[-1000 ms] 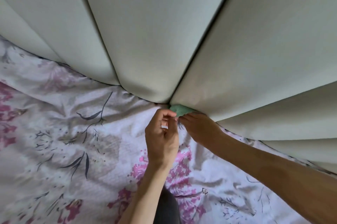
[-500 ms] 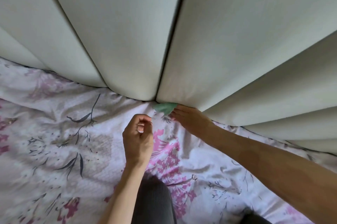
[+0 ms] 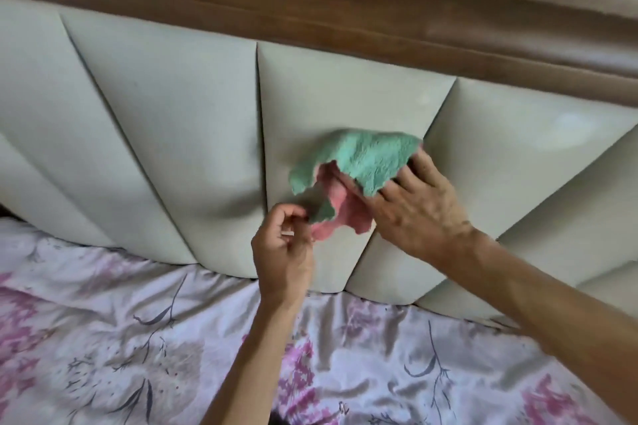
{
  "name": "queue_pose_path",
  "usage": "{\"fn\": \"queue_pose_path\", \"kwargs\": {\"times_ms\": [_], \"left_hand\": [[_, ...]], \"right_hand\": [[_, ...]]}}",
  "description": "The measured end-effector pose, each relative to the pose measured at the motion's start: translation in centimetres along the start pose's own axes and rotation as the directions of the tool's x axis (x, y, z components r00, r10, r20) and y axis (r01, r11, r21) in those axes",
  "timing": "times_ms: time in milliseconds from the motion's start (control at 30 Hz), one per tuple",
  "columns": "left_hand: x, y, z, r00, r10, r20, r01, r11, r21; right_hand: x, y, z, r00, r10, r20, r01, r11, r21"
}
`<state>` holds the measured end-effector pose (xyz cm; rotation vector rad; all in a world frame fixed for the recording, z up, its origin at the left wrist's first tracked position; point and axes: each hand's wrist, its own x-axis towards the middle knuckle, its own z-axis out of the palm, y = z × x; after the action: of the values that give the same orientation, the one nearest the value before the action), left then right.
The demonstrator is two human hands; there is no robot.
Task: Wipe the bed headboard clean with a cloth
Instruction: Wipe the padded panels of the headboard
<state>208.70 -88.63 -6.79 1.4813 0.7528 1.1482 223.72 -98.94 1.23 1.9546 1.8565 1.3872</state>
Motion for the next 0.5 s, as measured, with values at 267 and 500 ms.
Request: {"fn": "queue_pose_path", "kwargs": {"times_ms": [267,500], "left_hand": [[1.8,4.3,-3.7,0.995,0.064,-0.070,-0.065,0.998,-0.004],[5.3,6.3,-4.6,0.956,0.183,-0.230,-0.180,0.983,0.034]], "right_hand": [[5.6,-1.9,-4.3,0.968,0.175,0.182,-0.184,0.982,0.031],[11.8,-3.1,-3.8,0.988,0.116,0.098,-0.116,0.993,-0.005]]}}
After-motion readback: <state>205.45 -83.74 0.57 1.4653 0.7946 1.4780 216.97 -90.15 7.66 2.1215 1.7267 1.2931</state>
